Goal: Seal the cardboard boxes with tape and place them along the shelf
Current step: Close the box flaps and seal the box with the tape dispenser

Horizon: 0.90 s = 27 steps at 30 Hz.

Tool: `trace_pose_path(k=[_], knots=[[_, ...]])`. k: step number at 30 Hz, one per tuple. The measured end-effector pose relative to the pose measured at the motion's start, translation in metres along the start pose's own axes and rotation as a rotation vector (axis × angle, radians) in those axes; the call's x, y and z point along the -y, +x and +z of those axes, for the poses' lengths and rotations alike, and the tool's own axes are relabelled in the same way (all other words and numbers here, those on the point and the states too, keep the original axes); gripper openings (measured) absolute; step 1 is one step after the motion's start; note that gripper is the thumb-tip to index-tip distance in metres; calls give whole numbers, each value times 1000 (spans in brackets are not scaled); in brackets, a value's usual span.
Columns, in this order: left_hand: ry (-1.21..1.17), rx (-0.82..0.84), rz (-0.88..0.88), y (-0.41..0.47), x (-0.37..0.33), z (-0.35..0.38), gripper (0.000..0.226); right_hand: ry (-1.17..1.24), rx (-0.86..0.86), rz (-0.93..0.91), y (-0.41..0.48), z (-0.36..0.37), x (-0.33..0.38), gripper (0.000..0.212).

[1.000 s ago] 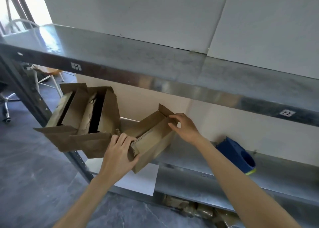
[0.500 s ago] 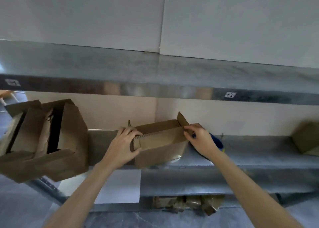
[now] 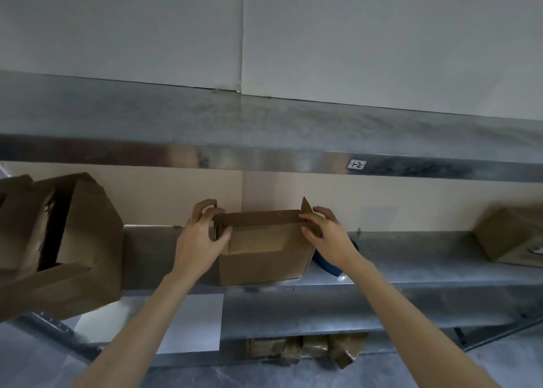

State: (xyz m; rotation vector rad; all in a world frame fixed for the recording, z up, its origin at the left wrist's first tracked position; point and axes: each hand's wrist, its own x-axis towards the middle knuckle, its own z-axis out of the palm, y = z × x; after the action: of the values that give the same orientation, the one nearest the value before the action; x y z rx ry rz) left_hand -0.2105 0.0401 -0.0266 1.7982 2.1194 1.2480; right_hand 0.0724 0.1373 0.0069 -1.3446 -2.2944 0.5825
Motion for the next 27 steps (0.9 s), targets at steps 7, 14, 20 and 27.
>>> trace_pose_path(k=[7, 14, 20, 27], knots=[[-72, -4, -138, 3, -4, 11, 41, 143, -38, -21, -3, 8, 0, 8], [-175, 25, -194, 2, -7, 14, 49, 216, -41, -39, -8, 6, -2, 9], [-253, -3, -153, -17, -11, 11, 53, 252, -67, -30, -2, -1, -5, 18], [-291, -22, -120, -34, -16, 7, 59, 121, 59, -53, 1, 8, 0, 22]])
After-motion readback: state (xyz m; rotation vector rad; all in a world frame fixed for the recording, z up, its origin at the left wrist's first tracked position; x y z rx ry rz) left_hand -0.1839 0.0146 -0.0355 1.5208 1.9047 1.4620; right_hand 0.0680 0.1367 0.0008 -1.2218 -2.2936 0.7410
